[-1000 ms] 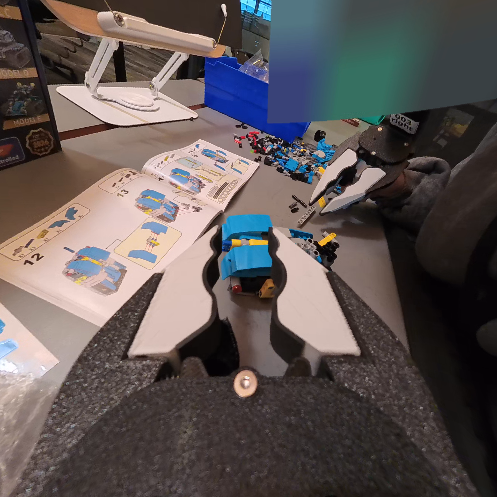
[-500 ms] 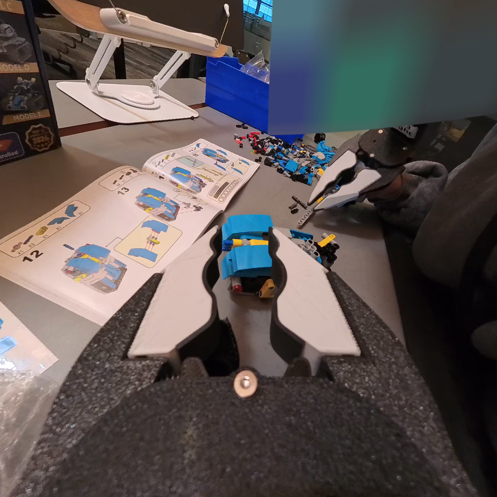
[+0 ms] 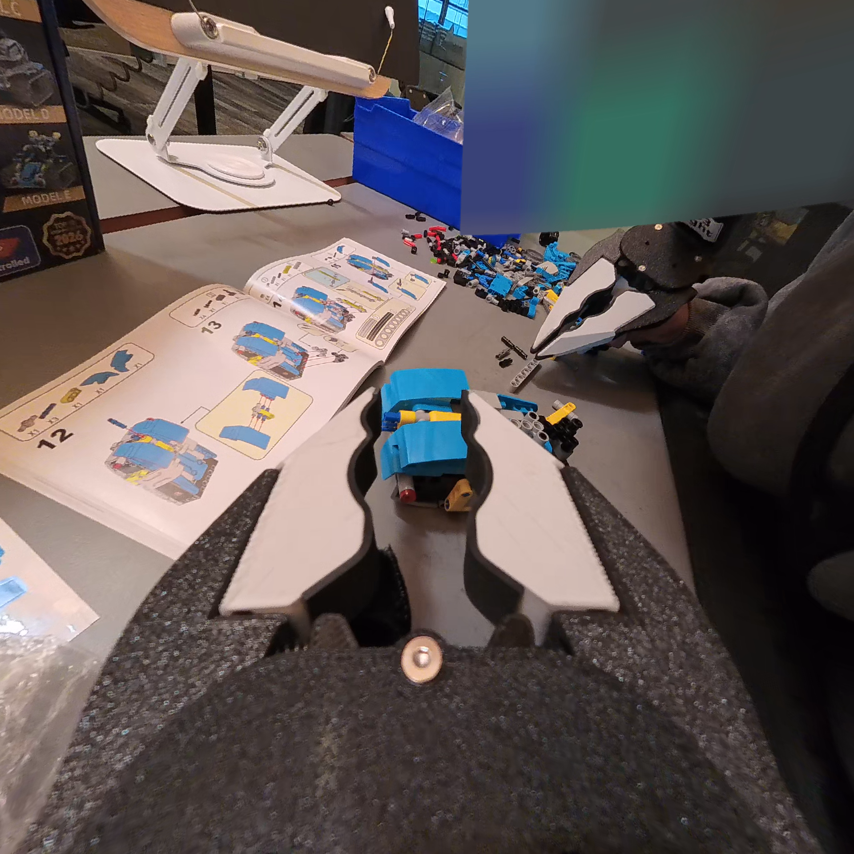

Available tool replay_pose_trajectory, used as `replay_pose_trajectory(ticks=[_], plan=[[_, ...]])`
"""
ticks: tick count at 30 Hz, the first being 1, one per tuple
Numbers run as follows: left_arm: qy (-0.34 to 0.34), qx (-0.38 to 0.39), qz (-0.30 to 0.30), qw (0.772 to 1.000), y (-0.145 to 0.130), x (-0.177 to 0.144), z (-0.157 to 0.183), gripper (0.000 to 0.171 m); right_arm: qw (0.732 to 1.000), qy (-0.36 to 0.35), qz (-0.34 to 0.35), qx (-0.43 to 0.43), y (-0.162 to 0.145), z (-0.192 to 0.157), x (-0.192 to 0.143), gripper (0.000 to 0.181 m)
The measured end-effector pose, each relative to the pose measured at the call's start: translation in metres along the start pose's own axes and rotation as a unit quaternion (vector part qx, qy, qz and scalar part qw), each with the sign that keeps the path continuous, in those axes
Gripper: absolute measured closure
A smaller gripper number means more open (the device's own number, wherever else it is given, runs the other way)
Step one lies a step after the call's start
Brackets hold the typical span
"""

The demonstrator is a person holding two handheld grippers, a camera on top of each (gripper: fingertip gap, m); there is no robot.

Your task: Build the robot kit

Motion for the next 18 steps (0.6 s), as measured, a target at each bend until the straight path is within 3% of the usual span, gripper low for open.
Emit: replay_pose_trajectory(ticks=[18], plan=[[-0.001,-0.003,0.000,1.000,-0.0001,0.0005,-0.0006,0.138,1.000,0.001,-0.026,-0.009,-0.0052,-0.0015,0.0053,0.181]])
Point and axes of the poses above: each gripper's, where its closed fingertips meet, x out along the fingers, y out of its top, z = x × y across the jaws, the point moved 8 cm from there along -x, back along the fingers, and after that the axes turned 3 degrees about z, right-handed, at the moved point
